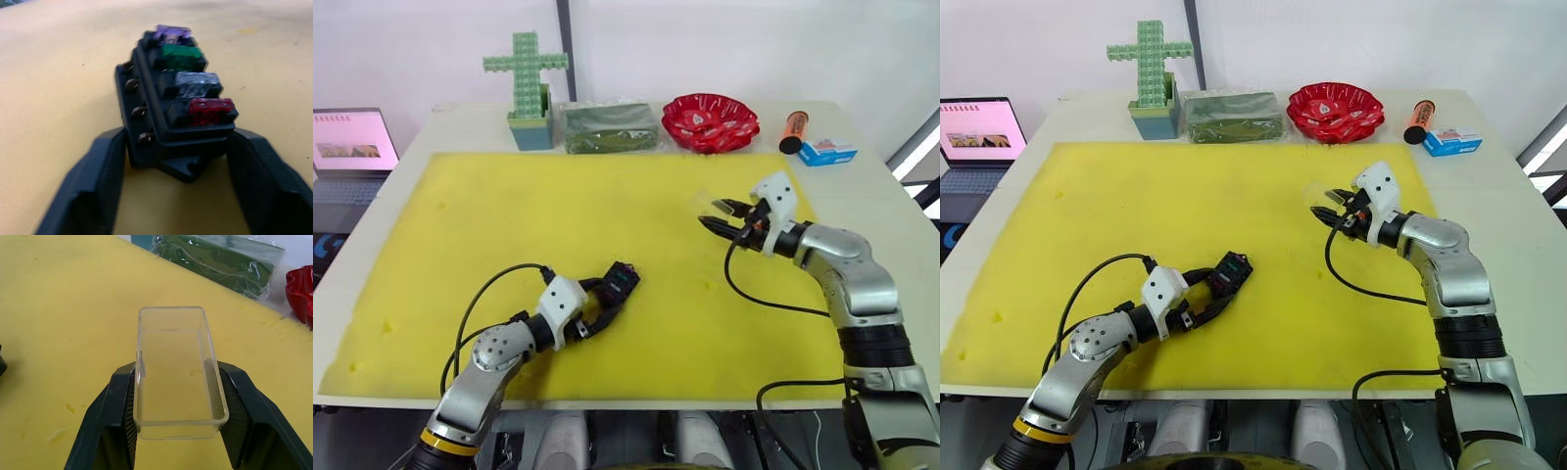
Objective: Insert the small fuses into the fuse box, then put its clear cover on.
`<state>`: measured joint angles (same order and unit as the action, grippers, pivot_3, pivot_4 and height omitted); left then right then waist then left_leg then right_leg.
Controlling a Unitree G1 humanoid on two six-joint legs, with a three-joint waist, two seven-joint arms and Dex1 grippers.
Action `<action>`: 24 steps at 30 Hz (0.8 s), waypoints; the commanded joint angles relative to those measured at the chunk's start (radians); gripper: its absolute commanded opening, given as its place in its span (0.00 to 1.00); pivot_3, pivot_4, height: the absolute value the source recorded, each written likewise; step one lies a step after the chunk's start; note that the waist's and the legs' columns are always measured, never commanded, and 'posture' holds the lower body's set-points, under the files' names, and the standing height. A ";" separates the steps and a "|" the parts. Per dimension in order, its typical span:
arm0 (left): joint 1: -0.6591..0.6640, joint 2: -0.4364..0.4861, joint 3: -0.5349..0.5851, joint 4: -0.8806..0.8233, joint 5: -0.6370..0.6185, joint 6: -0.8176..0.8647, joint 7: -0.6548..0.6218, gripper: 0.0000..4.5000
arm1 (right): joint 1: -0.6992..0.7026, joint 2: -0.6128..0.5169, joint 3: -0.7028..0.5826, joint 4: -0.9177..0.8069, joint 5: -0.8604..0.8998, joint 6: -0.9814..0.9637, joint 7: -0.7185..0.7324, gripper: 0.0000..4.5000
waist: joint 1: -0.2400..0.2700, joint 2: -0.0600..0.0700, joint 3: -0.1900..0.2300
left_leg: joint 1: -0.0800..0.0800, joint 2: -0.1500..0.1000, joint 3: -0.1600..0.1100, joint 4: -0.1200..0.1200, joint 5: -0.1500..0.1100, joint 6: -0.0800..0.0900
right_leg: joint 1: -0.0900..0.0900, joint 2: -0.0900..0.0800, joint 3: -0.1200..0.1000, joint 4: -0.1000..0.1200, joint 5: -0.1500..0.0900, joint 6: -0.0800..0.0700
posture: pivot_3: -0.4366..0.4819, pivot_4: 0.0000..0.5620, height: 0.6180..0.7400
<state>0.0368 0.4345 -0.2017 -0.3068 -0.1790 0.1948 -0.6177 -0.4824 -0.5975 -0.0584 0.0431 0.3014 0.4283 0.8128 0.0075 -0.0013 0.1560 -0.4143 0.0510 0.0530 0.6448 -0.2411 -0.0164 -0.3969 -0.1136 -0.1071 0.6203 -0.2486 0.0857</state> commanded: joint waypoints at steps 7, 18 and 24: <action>-0.018 0.021 0.054 -0.049 -0.037 0.129 0.013 0.57 | -0.019 -0.004 -0.029 -0.023 0.019 -0.016 -0.003 0.41 | 0.002 0.000 0.000 | 0.000 0.000 0.000 0.000 0.000 0.000 | 0.000 0.000 0.000 0.000 0.000 0.000 | 0.48 0.27 1.00; -0.249 0.220 0.168 0.057 -0.315 0.299 -0.361 0.57 | -0.026 0.002 -0.016 -0.020 0.020 -0.011 0.005 0.41 | 0.005 0.000 0.001 | -0.002 0.000 0.000 0.001 0.000 0.000 | -0.001 0.000 0.000 0.000 0.000 0.000 | 0.48 0.27 1.00; -0.369 0.321 0.075 0.245 -0.274 0.176 -0.690 0.57 | -0.042 0.008 -0.006 -0.005 0.018 -0.012 0.009 0.41 | 0.004 0.000 0.001 | -0.005 -0.001 0.001 0.001 0.000 0.000 | -0.003 0.000 0.000 -0.002 0.000 0.000 | 0.48 0.27 1.00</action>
<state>-0.3033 0.7491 -0.0955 -0.0861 -0.4779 0.4408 -1.2223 -0.4936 -0.5920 -0.0531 0.0455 0.3074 0.4290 0.8196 0.0111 -0.0011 0.1570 -0.4191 0.0504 0.0535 0.6455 -0.2410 -0.0165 -0.4001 -0.1135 -0.1073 0.6185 -0.2485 0.0861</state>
